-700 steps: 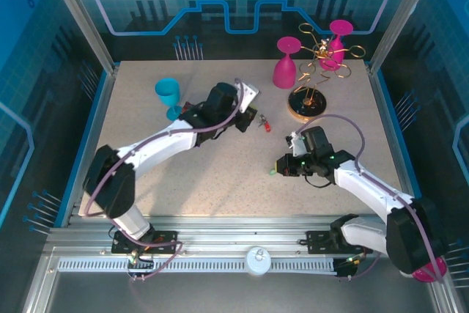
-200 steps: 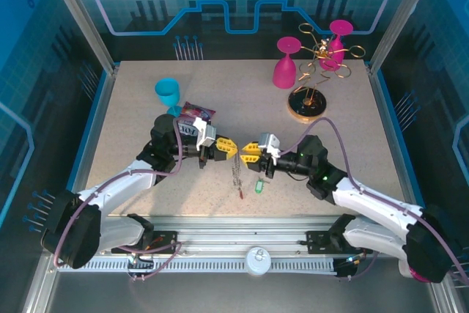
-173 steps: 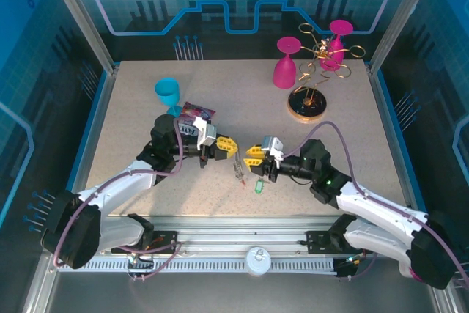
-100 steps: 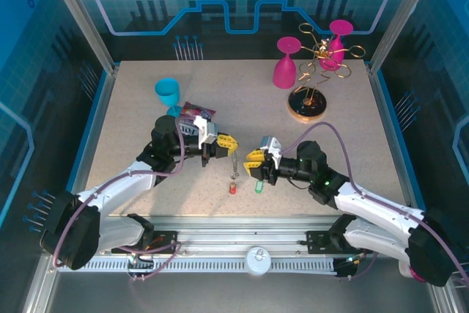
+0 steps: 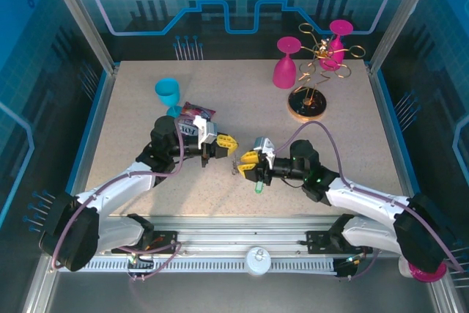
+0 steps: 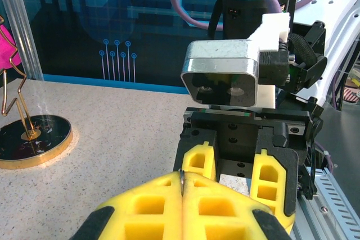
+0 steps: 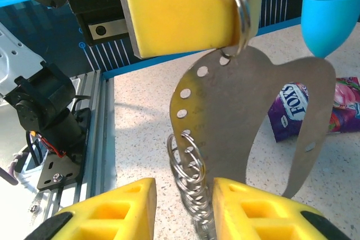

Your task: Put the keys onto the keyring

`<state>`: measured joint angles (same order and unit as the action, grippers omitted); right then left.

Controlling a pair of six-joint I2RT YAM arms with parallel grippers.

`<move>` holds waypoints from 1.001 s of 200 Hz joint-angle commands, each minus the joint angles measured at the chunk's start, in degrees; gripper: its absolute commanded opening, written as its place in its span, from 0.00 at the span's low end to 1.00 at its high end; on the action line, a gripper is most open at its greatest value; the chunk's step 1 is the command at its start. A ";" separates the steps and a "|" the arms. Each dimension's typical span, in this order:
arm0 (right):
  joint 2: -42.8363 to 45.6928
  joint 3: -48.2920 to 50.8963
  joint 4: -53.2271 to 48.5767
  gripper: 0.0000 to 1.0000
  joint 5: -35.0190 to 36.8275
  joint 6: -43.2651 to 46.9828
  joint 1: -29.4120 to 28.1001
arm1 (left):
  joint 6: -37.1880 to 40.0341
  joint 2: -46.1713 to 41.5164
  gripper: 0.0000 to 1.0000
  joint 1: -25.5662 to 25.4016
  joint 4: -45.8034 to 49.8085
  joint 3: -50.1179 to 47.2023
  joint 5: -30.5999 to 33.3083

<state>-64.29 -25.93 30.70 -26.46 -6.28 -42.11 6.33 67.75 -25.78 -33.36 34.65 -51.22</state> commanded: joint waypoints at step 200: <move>-2.06 -2.98 5.85 0.18 -0.96 0.11 -1.57 | 0.79 -0.85 0.00 -0.41 -0.21 -0.55 -1.52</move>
<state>-66.02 -26.79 34.15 -27.46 -6.02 -42.83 6.35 67.75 -25.78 -33.30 34.63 -51.27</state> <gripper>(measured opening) 0.170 0.049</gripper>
